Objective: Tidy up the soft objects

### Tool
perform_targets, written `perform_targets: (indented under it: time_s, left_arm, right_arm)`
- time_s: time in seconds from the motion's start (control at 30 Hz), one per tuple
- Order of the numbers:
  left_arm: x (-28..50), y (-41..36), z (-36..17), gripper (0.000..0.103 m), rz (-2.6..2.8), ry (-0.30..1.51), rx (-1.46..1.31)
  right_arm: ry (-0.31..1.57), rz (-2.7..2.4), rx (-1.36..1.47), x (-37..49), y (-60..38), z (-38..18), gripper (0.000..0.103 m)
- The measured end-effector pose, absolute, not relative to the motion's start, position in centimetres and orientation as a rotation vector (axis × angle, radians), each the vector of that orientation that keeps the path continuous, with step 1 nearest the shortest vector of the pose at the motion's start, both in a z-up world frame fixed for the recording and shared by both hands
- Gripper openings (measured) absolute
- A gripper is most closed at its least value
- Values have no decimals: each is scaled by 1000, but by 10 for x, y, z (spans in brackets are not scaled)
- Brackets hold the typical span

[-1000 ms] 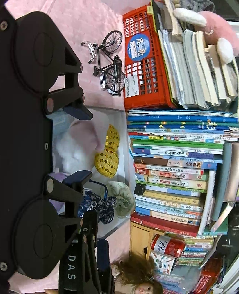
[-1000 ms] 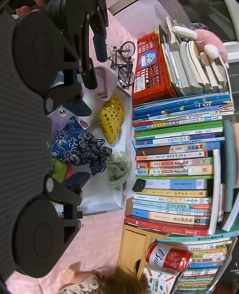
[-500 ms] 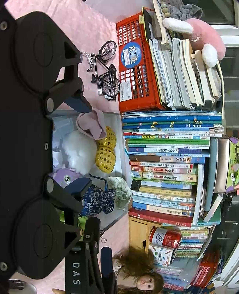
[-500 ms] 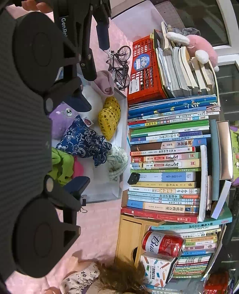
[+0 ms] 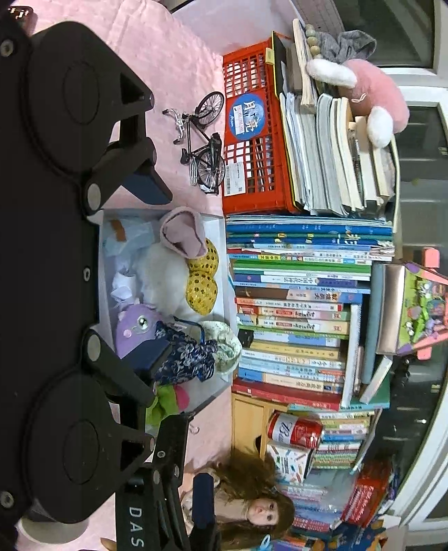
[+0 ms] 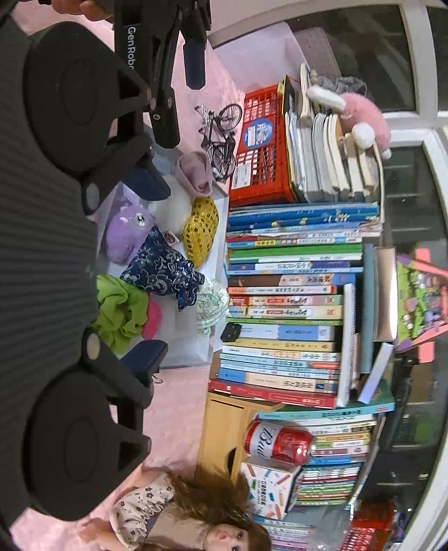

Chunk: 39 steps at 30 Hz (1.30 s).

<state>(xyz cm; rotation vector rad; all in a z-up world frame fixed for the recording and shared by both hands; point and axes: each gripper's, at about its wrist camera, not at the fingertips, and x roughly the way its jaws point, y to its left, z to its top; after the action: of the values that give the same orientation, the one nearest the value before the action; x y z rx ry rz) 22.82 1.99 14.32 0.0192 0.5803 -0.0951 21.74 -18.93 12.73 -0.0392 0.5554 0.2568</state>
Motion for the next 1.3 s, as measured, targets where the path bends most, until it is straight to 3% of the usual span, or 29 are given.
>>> perform_targets:
  time_s: [0.37, 1.3]
  left_arm:
    - [160, 19, 147, 93, -110, 493, 38]
    - [38, -10, 115, 96, -195, 405, 113]
  right_arm:
    - [429, 288, -72, 154, -191, 139, 103]
    - [266, 263, -8, 46, -217, 119, 103]
